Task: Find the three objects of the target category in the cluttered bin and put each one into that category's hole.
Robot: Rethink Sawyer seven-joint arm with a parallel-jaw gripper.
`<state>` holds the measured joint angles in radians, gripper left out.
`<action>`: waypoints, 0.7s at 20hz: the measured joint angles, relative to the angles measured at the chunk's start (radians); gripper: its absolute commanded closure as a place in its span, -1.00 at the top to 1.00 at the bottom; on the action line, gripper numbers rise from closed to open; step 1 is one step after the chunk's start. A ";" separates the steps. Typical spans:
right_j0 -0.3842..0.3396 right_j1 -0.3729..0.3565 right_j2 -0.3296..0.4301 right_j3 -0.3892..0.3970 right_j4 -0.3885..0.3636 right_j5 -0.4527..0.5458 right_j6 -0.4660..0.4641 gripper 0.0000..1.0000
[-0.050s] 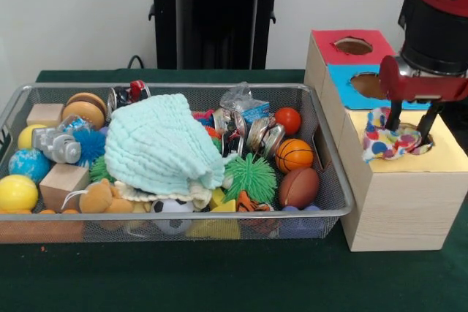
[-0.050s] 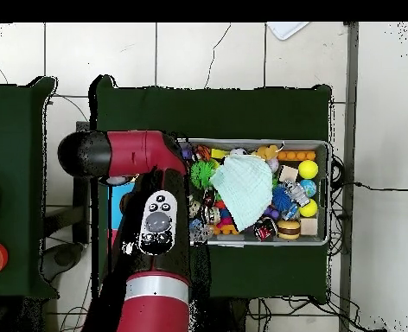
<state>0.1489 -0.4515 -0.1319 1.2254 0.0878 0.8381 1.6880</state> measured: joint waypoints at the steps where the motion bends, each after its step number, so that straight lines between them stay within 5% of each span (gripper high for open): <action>1: -0.004 -0.010 0.000 0.000 0.000 0.009 0.000 1.00; 14: -0.100 -0.066 0.000 0.007 -0.006 0.013 0.000 1.00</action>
<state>0.0488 -0.5173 -0.1320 1.2325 0.0816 0.8514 1.6880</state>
